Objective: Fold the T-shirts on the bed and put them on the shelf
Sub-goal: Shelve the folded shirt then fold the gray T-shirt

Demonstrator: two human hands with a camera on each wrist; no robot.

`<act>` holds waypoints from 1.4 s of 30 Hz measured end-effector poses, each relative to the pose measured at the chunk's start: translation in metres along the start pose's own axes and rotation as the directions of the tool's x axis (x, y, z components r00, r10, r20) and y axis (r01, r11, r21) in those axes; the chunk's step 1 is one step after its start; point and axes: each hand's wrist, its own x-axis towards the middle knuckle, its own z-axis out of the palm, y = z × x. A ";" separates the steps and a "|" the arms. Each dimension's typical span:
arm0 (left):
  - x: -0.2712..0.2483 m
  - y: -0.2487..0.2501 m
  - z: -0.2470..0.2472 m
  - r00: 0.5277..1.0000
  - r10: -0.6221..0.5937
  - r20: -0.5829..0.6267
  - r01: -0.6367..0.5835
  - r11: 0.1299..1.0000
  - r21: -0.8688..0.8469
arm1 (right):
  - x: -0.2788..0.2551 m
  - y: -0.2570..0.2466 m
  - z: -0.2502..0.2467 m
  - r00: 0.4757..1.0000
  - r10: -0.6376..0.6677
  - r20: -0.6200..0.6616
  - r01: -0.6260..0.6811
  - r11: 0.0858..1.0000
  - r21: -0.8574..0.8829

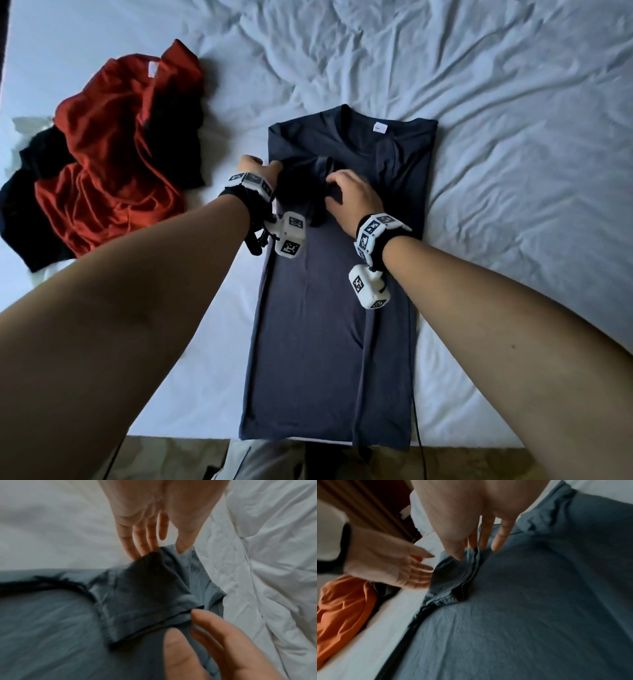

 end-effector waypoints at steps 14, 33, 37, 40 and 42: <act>0.016 0.018 -0.008 1.000 -0.005 -0.027 0.003 0.999 -0.047 | 0.065 -0.013 0.002 0.818 0.575 0.030 -0.547 0.760 0.351; -0.018 0.030 -0.002 0.992 -0.018 0.125 0.034 0.991 -0.127 | 0.038 -0.003 0.022 0.966 0.256 0.037 -0.259 0.954 0.153; -0.028 0.028 -0.001 0.986 0.040 0.163 -0.031 0.998 -0.053 | 0.036 -0.007 0.014 0.969 0.240 0.063 -0.247 0.954 0.171; -0.038 0.030 0.000 0.978 0.125 0.167 -0.121 0.992 -0.035 | 0.034 -0.010 0.007 0.972 0.227 0.057 -0.234 0.943 0.239; -0.047 0.035 0.003 0.969 0.171 0.179 -0.171 0.985 -0.017 | 0.032 -0.016 0.000 0.969 0.215 0.121 -0.242 0.919 0.310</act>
